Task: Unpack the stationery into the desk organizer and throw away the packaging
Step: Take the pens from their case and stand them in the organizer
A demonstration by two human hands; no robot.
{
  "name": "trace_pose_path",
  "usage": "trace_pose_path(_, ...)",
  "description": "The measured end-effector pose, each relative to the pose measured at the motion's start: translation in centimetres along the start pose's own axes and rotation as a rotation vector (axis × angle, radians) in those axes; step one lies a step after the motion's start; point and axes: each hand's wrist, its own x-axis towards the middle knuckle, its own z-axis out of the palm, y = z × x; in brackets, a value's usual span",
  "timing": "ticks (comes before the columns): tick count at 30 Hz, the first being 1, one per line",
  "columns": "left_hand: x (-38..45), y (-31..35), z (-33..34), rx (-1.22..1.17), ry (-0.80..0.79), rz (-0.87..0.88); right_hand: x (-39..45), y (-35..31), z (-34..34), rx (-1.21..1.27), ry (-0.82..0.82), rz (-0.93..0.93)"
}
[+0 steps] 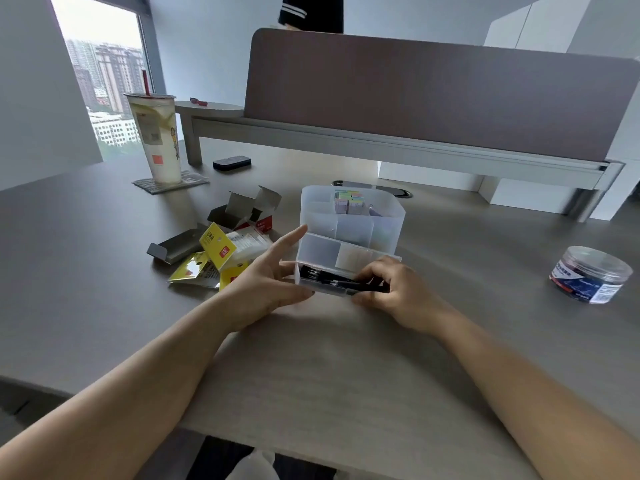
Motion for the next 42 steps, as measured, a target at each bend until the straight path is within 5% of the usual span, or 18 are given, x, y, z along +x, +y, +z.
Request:
trace_pose_path(9, 0.2, 0.0, -0.4, -0.177, -0.050, -0.044, 0.4, 0.1, -0.2, 0.067, -0.025, 0.030)
trace_pose_path(22, 0.1, -0.1, -0.4, -0.205, -0.068, -0.041, 1.6, -1.4, -2.1, 0.013, -0.335, 0.175)
trace_pose_path(42, 0.3, -0.3, -0.6, -0.208, -0.079, -0.036, 1.9, -1.4, -2.5, 0.070, -0.444, 0.144)
